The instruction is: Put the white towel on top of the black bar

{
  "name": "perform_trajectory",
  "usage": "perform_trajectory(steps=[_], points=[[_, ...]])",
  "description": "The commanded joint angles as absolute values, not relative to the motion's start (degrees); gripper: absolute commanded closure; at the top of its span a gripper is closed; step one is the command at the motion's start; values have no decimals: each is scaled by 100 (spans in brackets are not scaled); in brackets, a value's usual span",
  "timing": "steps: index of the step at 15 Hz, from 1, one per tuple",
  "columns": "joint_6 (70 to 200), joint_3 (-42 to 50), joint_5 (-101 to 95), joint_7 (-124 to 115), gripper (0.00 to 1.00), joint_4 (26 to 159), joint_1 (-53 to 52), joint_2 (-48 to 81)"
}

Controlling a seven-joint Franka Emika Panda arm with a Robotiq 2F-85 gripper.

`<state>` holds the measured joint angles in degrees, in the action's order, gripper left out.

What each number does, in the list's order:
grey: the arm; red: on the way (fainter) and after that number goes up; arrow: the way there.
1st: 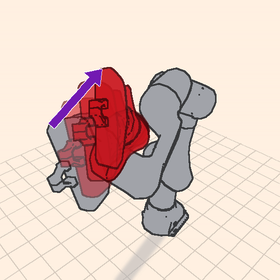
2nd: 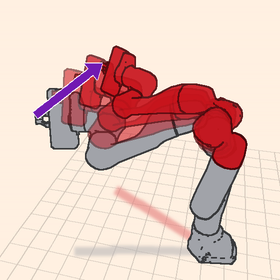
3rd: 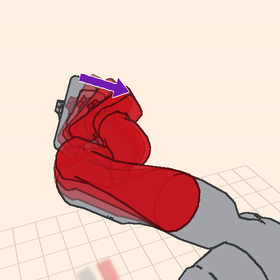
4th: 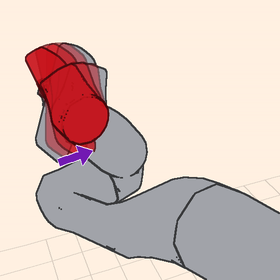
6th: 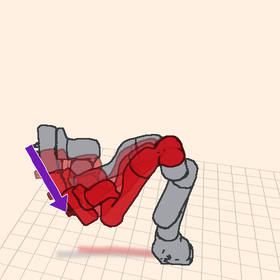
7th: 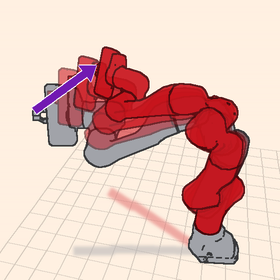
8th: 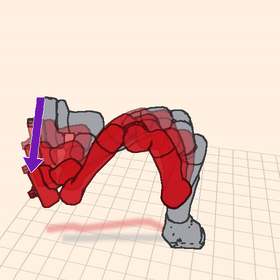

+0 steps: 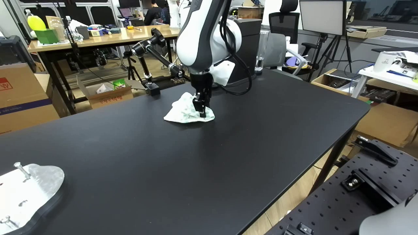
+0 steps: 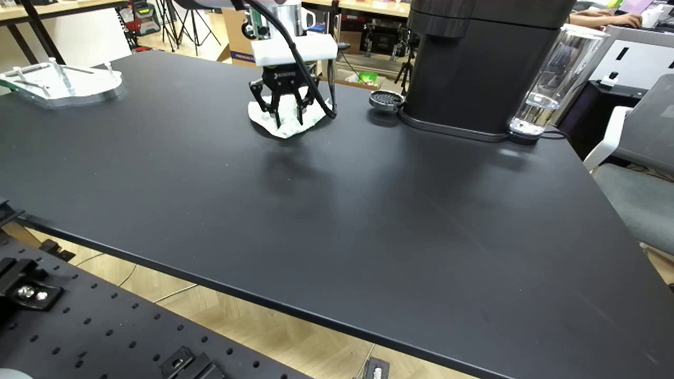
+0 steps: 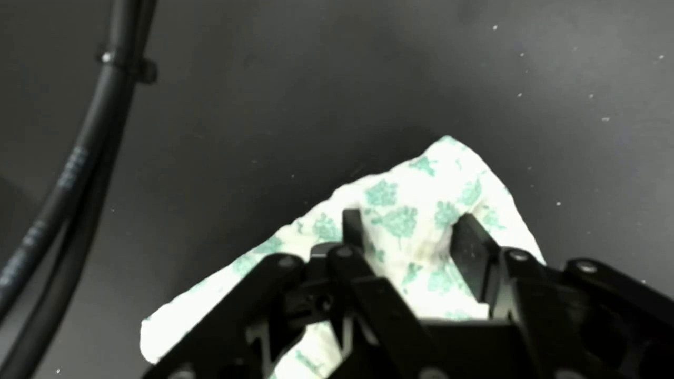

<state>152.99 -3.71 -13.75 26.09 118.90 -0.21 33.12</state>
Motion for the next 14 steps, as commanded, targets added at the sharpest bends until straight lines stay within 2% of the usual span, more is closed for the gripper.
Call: perform_trajectory(steps=[1,3,4,14], points=[[15162,-487,-1289,2571,82,11767,91,3299],[15144,-466,-1291,2525,95,11818,90,3171],[15136,-459,-1286,2514,99,11842,96,3111],[13804,-304,-870,1685,99,11785,2,1749]])
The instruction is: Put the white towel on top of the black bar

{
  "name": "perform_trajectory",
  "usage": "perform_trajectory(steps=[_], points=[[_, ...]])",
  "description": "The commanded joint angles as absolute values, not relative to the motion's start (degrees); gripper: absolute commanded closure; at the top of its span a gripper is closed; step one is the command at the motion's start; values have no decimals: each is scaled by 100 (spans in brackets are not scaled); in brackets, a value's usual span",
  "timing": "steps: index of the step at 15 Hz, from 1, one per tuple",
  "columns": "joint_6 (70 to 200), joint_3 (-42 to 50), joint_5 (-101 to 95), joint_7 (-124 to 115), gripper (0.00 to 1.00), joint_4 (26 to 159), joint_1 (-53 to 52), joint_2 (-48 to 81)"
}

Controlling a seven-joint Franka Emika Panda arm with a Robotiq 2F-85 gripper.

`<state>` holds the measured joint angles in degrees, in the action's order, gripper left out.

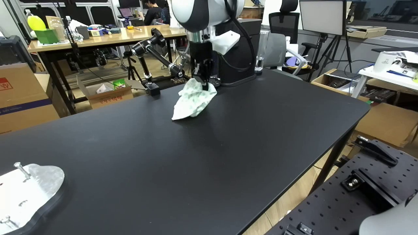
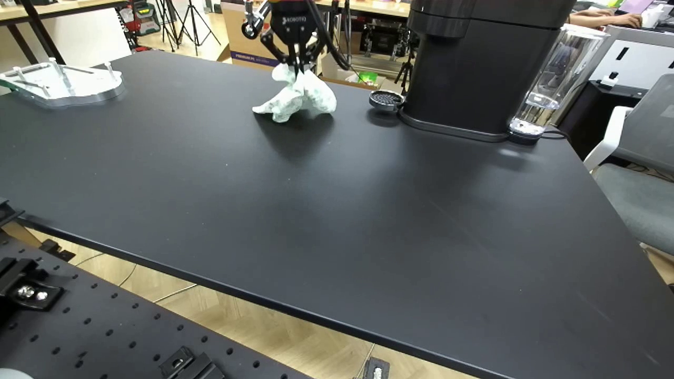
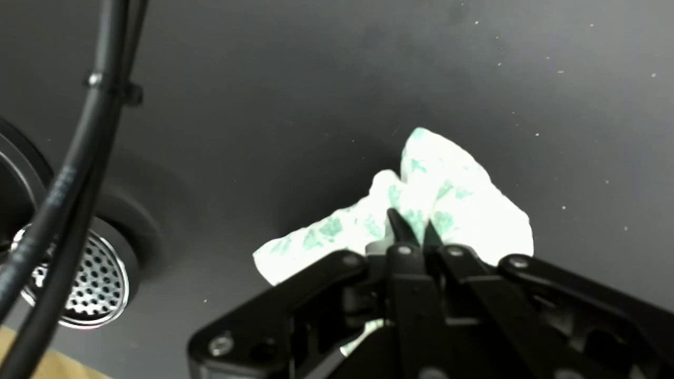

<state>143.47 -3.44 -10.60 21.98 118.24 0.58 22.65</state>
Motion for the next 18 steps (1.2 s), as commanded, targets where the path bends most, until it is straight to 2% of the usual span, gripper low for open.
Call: perform_trajectory(steps=[1,12,18], points=[[13693,-287,-798,1521,99,11754,-17,1590],[13561,-397,-880,451,99,11290,-423,479],[12746,-601,-846,579,99,11047,-643,206]])
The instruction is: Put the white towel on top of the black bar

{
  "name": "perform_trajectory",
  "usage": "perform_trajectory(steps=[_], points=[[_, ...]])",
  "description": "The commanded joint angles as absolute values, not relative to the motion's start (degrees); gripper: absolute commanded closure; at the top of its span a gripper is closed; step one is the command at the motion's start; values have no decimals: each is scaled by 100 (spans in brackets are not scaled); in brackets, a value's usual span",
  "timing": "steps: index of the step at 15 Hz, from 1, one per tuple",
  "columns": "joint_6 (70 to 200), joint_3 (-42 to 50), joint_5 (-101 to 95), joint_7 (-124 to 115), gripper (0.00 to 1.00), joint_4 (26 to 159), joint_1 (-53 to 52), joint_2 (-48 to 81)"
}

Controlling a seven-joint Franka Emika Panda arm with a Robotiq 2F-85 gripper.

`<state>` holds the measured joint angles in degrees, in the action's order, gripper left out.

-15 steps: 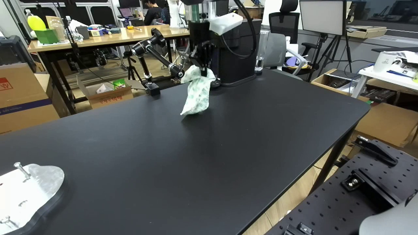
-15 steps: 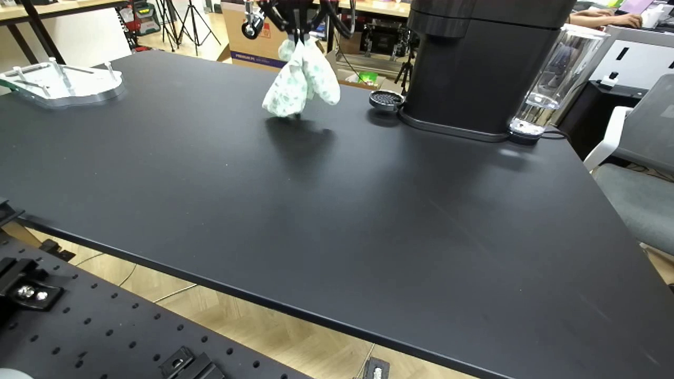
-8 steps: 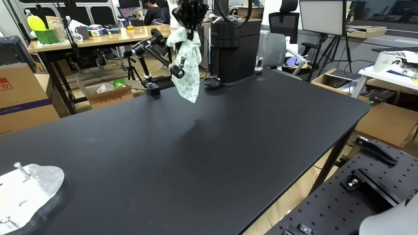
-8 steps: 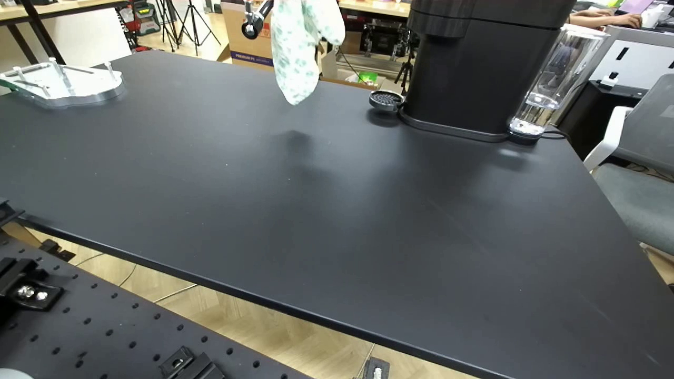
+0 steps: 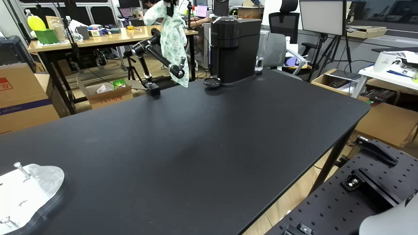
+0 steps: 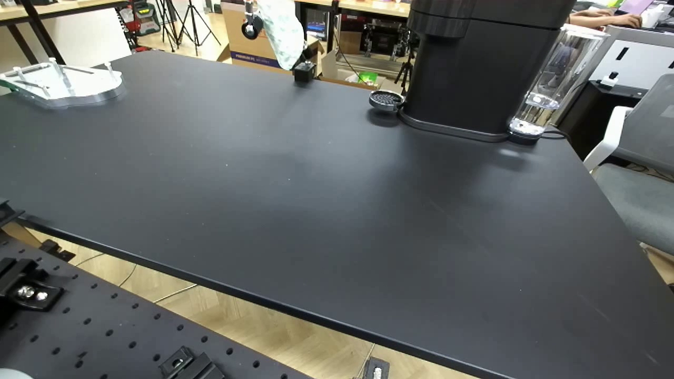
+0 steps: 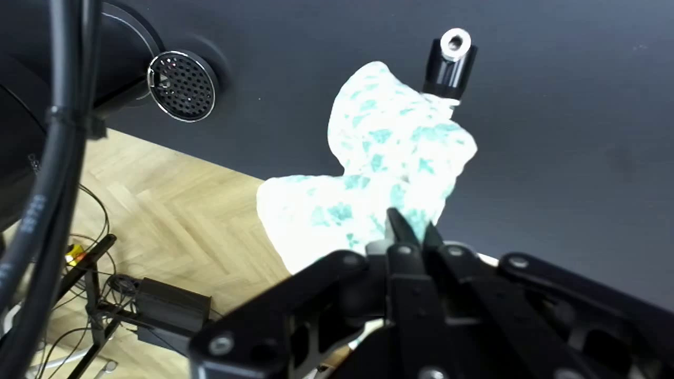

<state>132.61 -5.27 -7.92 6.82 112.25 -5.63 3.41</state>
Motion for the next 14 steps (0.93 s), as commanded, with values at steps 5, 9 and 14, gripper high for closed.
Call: perform_trajectory(steps=[5,9,14], points=[[12041,-722,-696,716,99,10923,-725,296],[11793,-735,-601,777,99,10910,-721,592],[11665,-720,-545,849,99,10815,-692,1026]])
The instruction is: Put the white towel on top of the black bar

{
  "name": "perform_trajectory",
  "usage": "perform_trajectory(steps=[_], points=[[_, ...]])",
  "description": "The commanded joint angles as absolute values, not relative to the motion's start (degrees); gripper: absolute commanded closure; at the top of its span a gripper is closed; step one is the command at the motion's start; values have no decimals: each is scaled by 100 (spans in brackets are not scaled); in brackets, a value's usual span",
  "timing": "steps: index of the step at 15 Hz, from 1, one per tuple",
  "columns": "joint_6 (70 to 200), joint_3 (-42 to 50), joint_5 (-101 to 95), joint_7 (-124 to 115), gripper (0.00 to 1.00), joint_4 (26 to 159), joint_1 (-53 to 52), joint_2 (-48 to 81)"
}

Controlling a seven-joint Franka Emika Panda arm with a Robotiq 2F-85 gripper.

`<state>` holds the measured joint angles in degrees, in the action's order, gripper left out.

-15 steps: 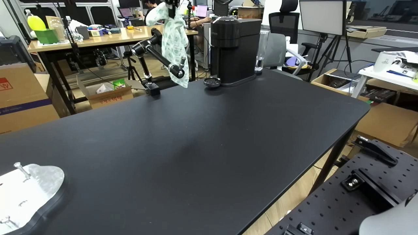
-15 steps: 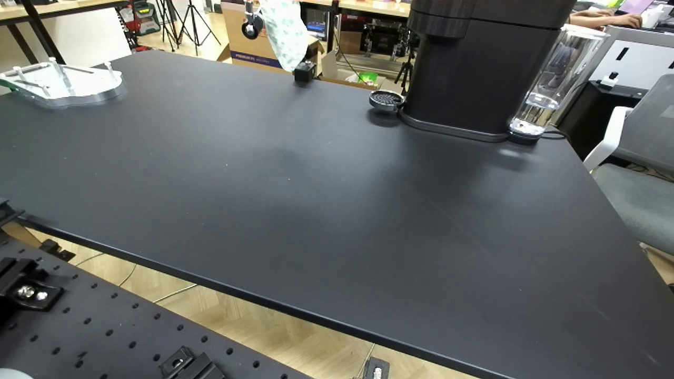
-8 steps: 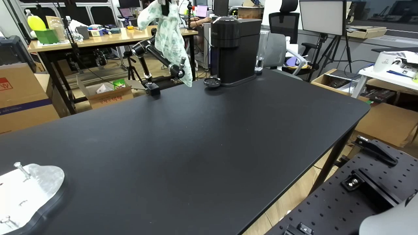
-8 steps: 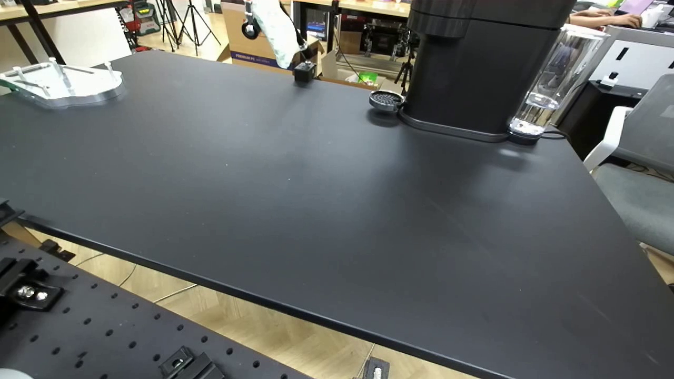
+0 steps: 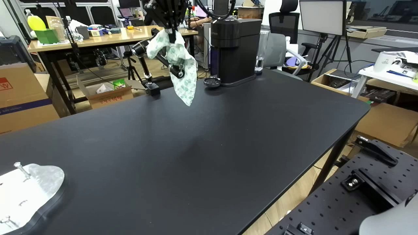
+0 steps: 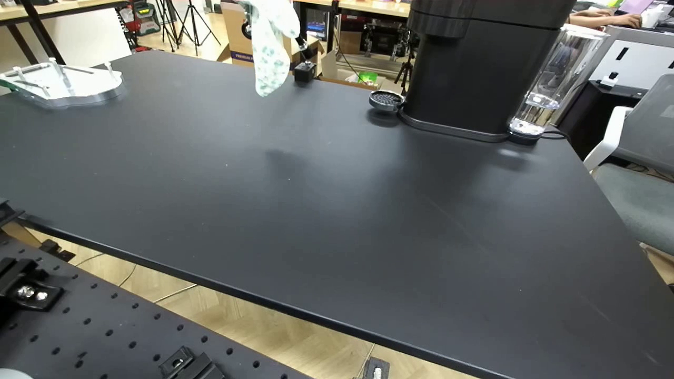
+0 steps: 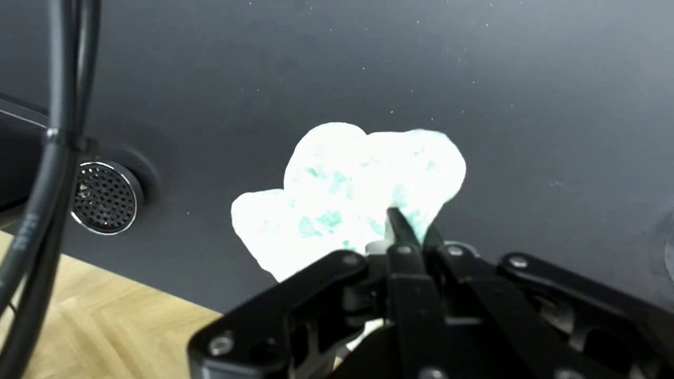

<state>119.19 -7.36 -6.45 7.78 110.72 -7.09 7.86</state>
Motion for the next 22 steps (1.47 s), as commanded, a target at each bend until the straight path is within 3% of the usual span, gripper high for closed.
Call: perform_trajectory(steps=[1,22], points=[[11643,-718,-548,861,99,10798,-689,1093],[11303,-785,-566,1145,99,10486,-742,1798]])
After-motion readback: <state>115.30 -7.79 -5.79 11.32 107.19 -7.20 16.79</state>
